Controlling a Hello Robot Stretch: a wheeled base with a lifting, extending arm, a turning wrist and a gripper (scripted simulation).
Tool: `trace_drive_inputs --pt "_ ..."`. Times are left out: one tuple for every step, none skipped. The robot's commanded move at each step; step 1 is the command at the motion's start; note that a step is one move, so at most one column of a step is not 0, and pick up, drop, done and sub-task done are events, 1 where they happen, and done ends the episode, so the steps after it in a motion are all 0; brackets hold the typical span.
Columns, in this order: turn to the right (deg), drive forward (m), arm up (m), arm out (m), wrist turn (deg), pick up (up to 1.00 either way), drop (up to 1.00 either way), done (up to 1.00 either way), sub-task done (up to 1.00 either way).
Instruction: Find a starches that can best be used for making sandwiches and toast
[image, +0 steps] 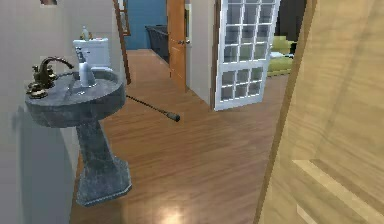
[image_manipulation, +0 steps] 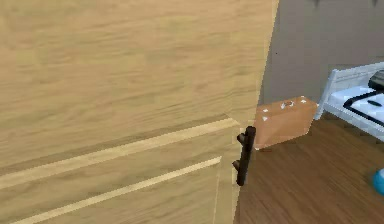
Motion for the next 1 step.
trace_drive_inputs --pt "-3.0 0.00 0.00 0.00 0.0 0.00 0.00 0.00 0.00"
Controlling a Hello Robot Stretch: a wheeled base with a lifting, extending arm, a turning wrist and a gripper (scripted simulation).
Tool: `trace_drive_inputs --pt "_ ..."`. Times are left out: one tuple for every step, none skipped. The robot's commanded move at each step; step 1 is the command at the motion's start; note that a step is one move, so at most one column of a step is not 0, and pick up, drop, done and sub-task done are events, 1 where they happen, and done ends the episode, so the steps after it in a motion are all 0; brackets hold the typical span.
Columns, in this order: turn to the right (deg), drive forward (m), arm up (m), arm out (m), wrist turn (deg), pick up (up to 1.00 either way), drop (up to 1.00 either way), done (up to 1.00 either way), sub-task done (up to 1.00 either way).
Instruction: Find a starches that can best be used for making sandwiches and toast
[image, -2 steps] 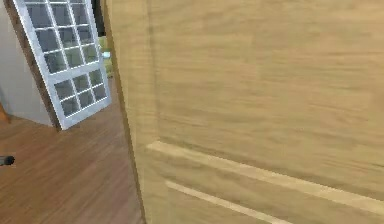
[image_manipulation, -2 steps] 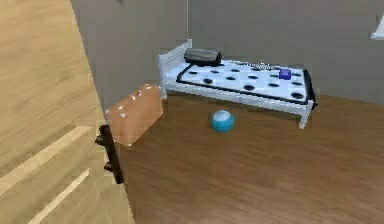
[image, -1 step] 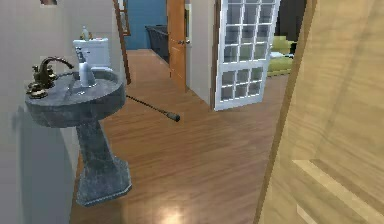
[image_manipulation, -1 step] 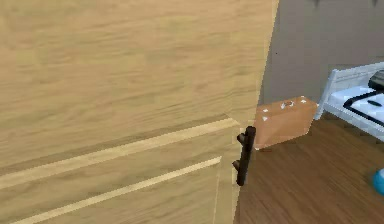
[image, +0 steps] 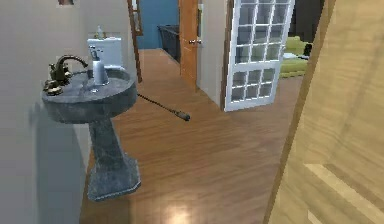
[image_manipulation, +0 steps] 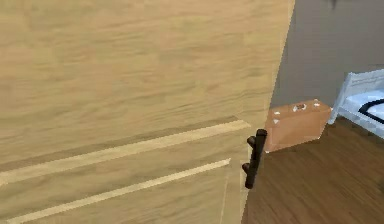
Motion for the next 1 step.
trace_drive_inputs --pt "0.0 0.95 0.00 0.00 0.0 0.00 0.00 0.00 0.00"
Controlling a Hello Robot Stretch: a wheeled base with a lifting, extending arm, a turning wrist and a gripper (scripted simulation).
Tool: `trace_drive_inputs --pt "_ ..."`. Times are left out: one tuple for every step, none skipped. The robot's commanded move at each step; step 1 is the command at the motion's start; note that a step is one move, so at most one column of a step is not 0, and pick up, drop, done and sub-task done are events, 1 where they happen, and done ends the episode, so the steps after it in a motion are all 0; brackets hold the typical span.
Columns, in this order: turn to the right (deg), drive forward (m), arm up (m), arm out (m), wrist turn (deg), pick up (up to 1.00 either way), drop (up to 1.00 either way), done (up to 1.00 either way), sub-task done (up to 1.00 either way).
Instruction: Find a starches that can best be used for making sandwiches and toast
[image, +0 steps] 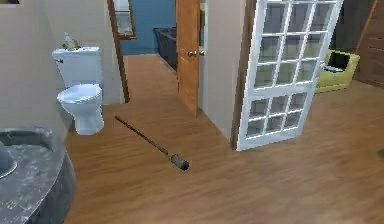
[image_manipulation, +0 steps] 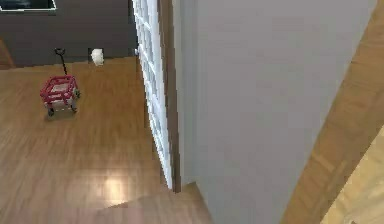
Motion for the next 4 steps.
trace_drive_inputs --pt "33.0 0.00 0.00 0.00 0.0 0.00 0.00 0.00 0.00" --pt "0.0 0.50 0.00 0.00 0.0 0.00 0.00 0.00 0.00" --pt "-45.0 0.00 0.00 0.00 0.0 0.00 0.00 0.00 0.00" --pt "-9.0 0.00 0.00 0.00 0.0 0.00 0.00 0.00 0.00"
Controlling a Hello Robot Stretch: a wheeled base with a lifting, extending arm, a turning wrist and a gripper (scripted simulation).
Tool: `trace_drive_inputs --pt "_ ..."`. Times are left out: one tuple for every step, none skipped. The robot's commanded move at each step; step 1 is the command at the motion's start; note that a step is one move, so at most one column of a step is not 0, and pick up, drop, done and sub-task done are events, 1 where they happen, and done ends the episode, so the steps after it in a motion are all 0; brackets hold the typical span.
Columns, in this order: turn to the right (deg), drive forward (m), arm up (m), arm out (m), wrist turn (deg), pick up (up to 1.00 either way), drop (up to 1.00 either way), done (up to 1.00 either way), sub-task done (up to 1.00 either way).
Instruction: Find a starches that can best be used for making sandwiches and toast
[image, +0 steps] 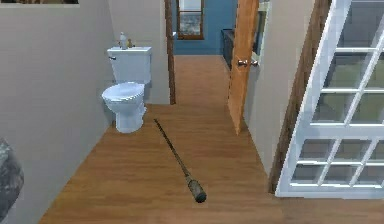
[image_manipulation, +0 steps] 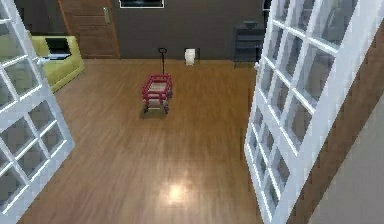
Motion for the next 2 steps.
trace_drive_inputs --pt "0.0 1.00 0.00 0.00 0.0 0.00 0.00 0.00 0.00" --pt "0.0 1.00 0.00 0.00 0.0 0.00 0.00 0.00 0.00"
